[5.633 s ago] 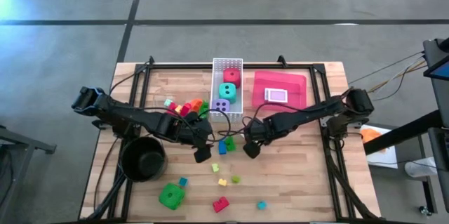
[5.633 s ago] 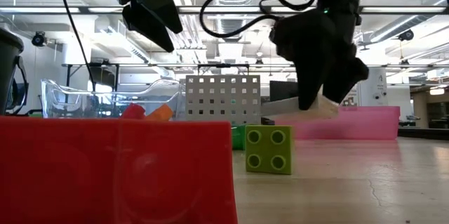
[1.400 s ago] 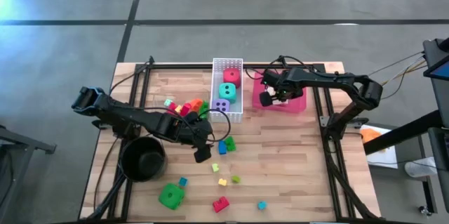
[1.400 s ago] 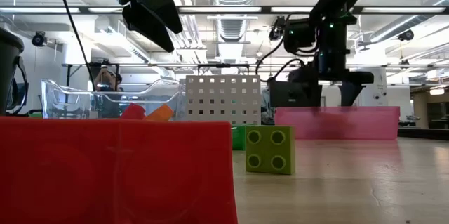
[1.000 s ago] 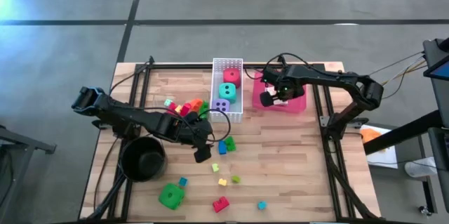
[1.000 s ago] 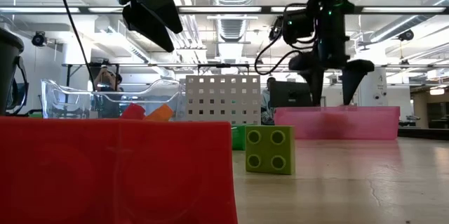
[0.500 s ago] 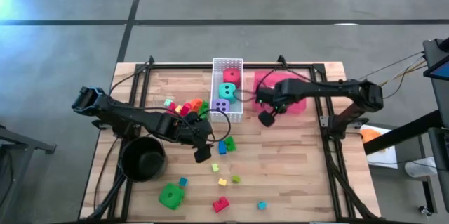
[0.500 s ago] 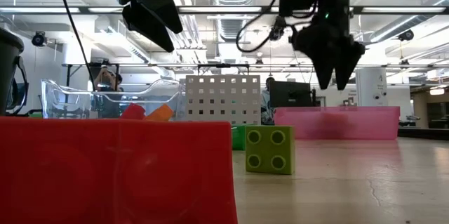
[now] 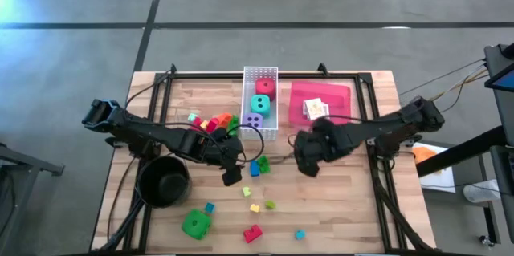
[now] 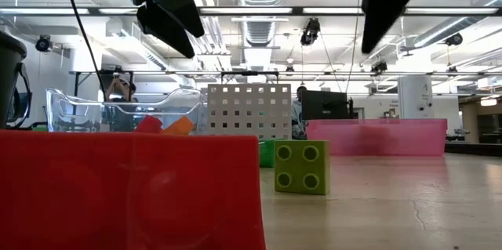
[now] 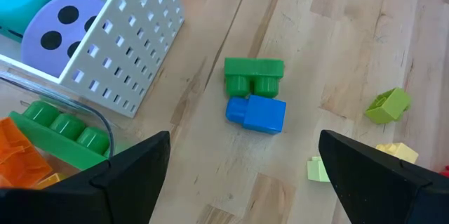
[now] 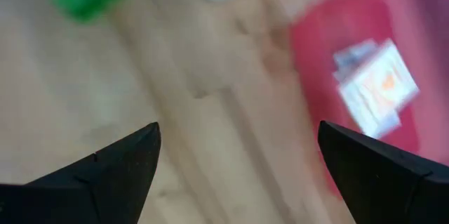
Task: Pick & Place Toys
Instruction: Put the light blue game piece into the transparent bin
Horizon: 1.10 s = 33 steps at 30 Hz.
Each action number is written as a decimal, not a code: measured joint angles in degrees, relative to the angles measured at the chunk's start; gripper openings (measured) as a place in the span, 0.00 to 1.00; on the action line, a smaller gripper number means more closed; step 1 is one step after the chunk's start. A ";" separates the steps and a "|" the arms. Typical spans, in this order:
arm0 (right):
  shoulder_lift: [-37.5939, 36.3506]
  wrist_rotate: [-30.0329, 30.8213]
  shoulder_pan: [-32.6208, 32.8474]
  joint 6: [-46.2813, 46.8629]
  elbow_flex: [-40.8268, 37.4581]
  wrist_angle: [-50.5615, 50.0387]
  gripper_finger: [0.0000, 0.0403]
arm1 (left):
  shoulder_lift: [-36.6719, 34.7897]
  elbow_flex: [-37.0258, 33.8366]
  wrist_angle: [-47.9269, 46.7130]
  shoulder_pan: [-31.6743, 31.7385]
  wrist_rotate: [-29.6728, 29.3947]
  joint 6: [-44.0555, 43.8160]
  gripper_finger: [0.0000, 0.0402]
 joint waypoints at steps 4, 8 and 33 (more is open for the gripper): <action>-0.01 -3.86 5.84 0.98 2.58 0.09 0.93 | 0.00 0.00 -0.01 0.02 0.01 0.00 0.91; -0.01 -8.76 11.77 2.46 3.20 3.15 0.93 | 0.00 0.00 -0.02 0.00 0.02 0.00 0.91; 0.89 -6.51 28.34 0.60 -12.28 33.15 0.93 | 0.00 0.00 8.07 -0.02 0.47 -3.02 0.91</action>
